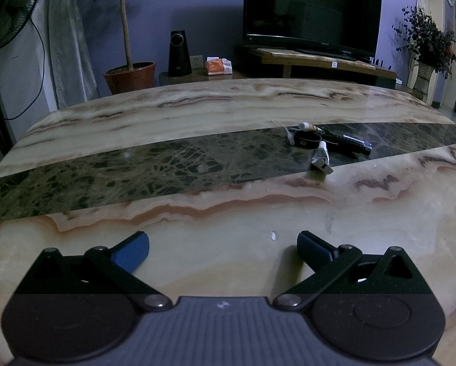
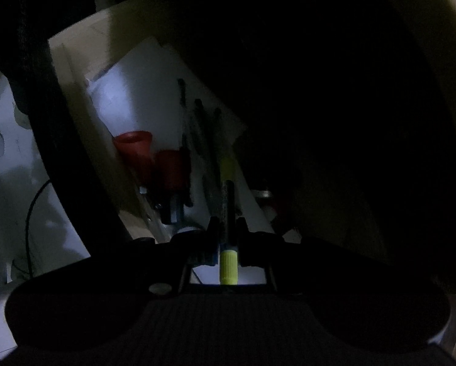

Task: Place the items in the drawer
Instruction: 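Carry the yellow highlighter with the right gripper into the drawer, then open the right gripper to drop the highlighter and withdraw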

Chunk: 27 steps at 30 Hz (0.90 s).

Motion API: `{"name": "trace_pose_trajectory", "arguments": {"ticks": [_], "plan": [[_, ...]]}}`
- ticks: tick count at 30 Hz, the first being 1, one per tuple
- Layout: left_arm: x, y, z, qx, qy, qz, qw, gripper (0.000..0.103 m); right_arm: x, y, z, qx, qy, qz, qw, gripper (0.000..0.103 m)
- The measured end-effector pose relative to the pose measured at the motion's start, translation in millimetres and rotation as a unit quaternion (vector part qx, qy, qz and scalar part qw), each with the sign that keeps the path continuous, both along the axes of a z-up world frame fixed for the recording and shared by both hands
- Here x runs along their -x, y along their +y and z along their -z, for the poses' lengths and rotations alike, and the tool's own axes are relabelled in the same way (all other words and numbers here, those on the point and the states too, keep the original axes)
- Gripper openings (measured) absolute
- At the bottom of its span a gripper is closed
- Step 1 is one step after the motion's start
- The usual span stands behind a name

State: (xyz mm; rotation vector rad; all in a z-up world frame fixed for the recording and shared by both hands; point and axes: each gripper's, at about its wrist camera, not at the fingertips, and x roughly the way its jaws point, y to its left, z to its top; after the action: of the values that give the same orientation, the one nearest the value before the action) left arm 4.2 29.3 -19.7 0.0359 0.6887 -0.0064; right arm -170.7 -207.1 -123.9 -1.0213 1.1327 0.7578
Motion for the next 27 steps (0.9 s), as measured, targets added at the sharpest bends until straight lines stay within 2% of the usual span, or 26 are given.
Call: {"name": "trace_pose_trajectory", "arguments": {"ticks": [6, 11, 14, 16, 18, 20, 21, 24, 26, 27], "plan": [[0, 0, 0, 0.000, 0.000, 0.000, 1.0000, 0.103, 0, -2, -5, -0.012, -0.015, 0.003, 1.000, 0.015], [0, 0, 0, 0.000, 0.000, 0.000, 1.0000, 0.103, 5, -5, -25, -0.033, -0.023, -0.003, 0.999, 0.015], [0, 0, 0, 0.000, 0.000, 0.000, 1.0000, 0.103, 13, -6, -47, -0.070, -0.016, -0.020, 0.997, 0.015], [0, 0, 0, 0.000, 0.000, 0.000, 1.0000, 0.103, 16, -8, -66, -0.118, 0.015, -0.030, 0.992, 0.015], [0, 0, 0, 0.000, 0.000, 0.000, 1.0000, 0.103, 16, -10, -93, -0.186, 0.040, -0.034, 0.981, 0.015], [0, 0, 0, 0.000, 0.000, 0.000, 1.0000, 0.103, 7, -18, -121, -0.272, 0.068, -0.015, 0.960, 0.015], [0, 0, 0, 0.000, 0.000, 0.000, 1.0000, 0.103, 1, -23, -137, -0.319, 0.070, -0.003, 0.945, 0.017], [0, 0, 0, 0.000, 0.000, 0.000, 1.0000, 0.103, -20, -39, -171, -0.423, 0.053, 0.041, 0.904, 0.030], [0, 0, 0, 0.000, 0.000, 0.000, 1.0000, 0.103, -38, -47, -187, -0.476, 0.022, 0.081, 0.876, 0.037], [0, 0, 0, 0.000, 0.000, 0.000, 1.0000, 0.103, -48, -49, -192, -0.486, -0.003, 0.102, 0.868, 0.037]]}}
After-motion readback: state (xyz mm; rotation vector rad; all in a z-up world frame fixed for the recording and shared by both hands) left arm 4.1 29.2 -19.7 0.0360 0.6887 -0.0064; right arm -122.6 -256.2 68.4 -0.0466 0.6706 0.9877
